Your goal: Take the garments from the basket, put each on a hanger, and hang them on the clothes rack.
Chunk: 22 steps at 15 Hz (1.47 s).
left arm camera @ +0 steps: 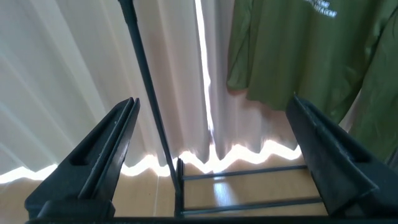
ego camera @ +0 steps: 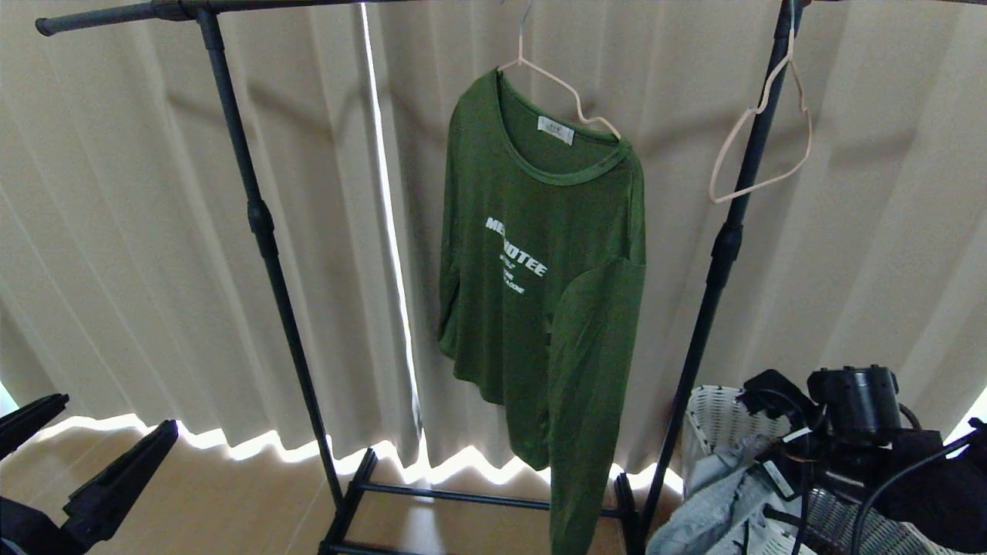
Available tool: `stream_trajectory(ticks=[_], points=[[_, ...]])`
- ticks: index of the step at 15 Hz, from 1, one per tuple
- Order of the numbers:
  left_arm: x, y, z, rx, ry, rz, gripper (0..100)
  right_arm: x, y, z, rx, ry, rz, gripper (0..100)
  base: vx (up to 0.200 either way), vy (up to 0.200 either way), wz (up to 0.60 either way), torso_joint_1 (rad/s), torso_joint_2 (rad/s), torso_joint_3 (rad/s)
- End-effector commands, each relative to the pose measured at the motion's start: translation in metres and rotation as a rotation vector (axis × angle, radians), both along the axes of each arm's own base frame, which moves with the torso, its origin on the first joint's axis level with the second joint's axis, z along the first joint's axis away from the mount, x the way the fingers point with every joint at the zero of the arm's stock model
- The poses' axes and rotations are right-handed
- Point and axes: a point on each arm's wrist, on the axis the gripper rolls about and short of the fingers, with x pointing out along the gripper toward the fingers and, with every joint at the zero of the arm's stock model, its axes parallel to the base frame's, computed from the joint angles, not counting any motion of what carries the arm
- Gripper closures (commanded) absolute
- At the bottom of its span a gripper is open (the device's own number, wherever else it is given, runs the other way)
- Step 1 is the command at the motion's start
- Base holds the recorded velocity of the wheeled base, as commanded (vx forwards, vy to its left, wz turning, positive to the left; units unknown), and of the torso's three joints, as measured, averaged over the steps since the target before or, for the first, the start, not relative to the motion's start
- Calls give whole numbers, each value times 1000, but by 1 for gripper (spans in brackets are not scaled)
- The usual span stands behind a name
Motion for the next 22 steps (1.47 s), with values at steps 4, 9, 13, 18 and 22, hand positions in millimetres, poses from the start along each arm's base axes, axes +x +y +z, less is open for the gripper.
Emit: stream_trajectory(ticks=[4, 9, 13, 18, 22], points=[[-1, 0, 3, -1, -15, -1, 0, -54, 5, 89, 78, -217, 107, 100, 0, 0, 0, 0, 0, 0], [1, 0, -5, -3, 31, -1, 0, -65, 7, 117, 132, -329, 180, 100, 0, 0, 0, 0, 0, 0], [9, -1, -6, 5, 66, -1, 0, -62, 15, 116, 134, -317, 217, 100, -50, 0, 0, -2, 1, 1], [11, -1, -7, 27, 70, -3, 0, -58, 20, 119, 134, -320, 239, 100, -200, 0, 0, -2, 3, 1], [21, -8, -22, 85, 176, -73, 0, -49, 24, 120, 129, -319, 258, 100, -100, 0, 0, 1, 1, 2]])
